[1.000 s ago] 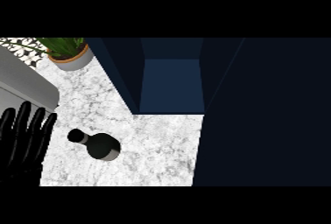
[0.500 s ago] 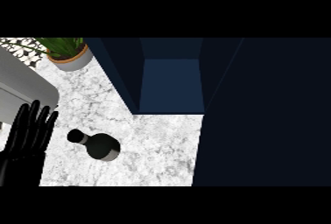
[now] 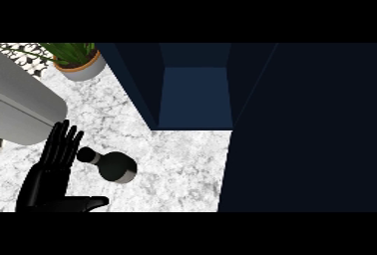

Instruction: Pick up the wine, place it into the cabinet and close the cabinet

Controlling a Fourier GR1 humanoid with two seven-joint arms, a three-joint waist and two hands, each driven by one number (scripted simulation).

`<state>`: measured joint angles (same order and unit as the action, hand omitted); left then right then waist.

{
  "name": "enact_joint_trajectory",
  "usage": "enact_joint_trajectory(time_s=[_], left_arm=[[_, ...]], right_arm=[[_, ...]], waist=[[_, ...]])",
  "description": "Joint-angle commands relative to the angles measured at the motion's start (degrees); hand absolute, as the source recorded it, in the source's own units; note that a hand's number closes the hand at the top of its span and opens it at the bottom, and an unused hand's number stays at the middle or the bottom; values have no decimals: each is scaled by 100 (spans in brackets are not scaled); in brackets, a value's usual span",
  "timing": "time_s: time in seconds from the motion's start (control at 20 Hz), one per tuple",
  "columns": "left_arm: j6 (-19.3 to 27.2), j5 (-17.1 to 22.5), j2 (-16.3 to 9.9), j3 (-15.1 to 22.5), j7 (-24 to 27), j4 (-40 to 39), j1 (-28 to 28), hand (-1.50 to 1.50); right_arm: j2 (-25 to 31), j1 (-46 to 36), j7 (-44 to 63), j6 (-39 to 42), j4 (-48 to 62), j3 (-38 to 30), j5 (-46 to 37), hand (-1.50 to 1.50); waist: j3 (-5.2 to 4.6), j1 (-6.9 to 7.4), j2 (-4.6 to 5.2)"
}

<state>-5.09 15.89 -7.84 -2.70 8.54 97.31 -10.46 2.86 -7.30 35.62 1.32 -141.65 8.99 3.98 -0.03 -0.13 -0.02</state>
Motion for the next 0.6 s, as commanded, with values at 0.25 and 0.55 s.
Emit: enact_joint_trajectory(time_s=[0.25,0.55], left_arm=[[-564,-105,-121,-407,899,-2052,670,-150],[-813,-502,-9,-421,2106,-3393,888,-150]], right_arm=[[36,416,-151,255,-367,-186,408,-150],[1,339,-401,351,-110,-190,276,-150]], waist=[[3,-11,2],[2,-5,4]])
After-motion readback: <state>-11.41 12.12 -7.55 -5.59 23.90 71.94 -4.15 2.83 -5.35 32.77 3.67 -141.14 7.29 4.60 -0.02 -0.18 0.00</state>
